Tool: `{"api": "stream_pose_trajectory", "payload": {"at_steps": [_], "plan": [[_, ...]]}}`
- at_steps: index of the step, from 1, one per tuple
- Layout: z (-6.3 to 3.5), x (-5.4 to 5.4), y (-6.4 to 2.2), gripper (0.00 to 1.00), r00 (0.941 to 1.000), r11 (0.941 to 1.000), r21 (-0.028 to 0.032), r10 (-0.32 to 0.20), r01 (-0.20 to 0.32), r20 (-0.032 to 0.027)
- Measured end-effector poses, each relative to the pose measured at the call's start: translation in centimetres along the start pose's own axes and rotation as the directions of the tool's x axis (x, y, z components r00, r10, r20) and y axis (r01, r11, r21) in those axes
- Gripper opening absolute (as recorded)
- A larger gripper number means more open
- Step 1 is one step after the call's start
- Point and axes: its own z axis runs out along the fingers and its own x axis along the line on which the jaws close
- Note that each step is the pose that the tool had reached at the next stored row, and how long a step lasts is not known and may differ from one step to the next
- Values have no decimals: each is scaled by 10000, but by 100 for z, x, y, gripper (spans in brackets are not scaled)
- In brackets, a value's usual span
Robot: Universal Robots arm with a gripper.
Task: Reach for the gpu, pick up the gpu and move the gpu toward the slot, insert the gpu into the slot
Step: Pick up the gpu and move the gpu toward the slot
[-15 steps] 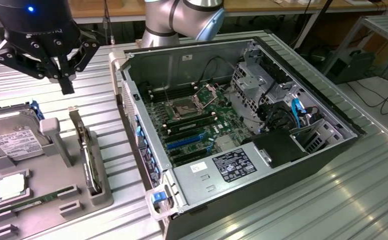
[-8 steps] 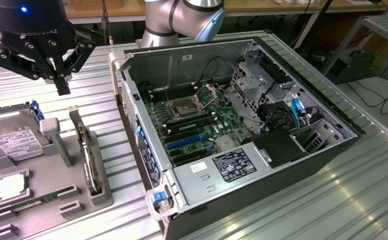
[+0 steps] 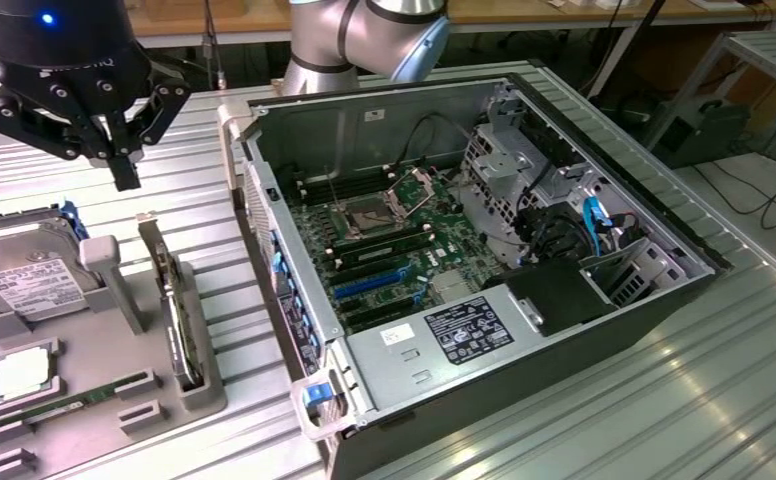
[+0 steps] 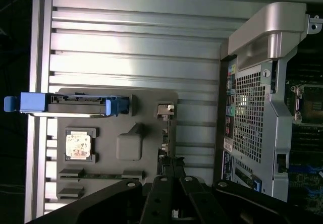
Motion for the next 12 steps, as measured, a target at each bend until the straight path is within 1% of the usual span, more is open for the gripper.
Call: {"api": "stream_pose_trajectory", "payload": {"at_steps": [6, 10, 11, 12], "plan": [[0, 0, 0, 11, 10000, 10000, 0, 0, 0, 0], [0, 0, 0, 36, 10000, 10000, 0, 0, 0, 0], [0, 0, 0, 36, 10000, 10000, 0, 0, 0, 0], [0, 0, 0, 42, 10000, 10000, 0, 0, 0, -1]]}}
